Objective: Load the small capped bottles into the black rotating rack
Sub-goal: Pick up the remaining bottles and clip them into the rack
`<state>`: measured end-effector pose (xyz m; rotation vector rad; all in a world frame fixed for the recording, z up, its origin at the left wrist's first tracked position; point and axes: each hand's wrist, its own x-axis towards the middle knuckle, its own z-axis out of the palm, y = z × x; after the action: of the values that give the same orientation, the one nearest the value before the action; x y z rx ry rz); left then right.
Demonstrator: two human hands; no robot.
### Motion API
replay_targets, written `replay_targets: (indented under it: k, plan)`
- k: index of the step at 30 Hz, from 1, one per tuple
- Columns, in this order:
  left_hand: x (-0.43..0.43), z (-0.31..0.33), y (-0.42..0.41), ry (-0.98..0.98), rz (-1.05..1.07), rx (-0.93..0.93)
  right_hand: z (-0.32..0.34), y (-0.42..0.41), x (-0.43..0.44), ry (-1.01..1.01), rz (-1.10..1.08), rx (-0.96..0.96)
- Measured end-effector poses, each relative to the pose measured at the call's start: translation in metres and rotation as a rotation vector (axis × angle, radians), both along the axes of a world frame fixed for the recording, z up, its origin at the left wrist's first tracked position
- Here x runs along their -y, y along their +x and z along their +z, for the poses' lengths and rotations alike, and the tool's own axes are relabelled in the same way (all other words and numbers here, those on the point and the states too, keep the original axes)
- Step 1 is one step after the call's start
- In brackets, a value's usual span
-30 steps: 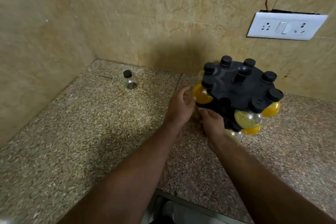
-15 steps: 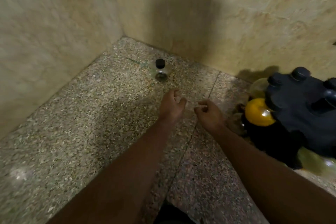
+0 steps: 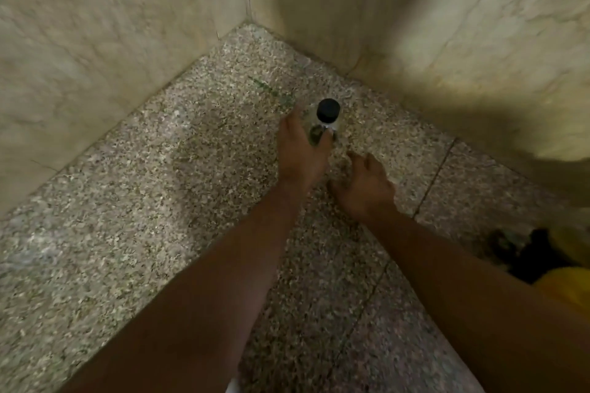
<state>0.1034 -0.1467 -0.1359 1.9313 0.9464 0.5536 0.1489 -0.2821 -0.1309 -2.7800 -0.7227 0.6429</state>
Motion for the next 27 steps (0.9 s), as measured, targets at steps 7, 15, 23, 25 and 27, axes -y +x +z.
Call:
replay_targets:
  k: [7,15,23,25,27]
  plan:
    - [-0.016,-0.012,0.020,0.039,-0.125,0.089,-0.025,0.008,-0.009,-0.080,0.063,0.021]
    - [-0.011,-0.007,0.025,0.112,-0.100,0.139,-0.024,0.008,-0.006,-0.079,0.100,0.021]
    - [0.024,0.037,0.014,0.150,-0.089,0.177,0.012,-0.005,0.020,0.118,0.033,-0.010]
    - [0.036,0.052,0.009,0.138,-0.097,0.193,0.025,-0.009,0.031,0.182,-0.010,-0.026]
    - [0.052,0.070,-0.001,0.145,-0.135,0.210,0.040,-0.019,0.048,0.239,-0.052,-0.024]
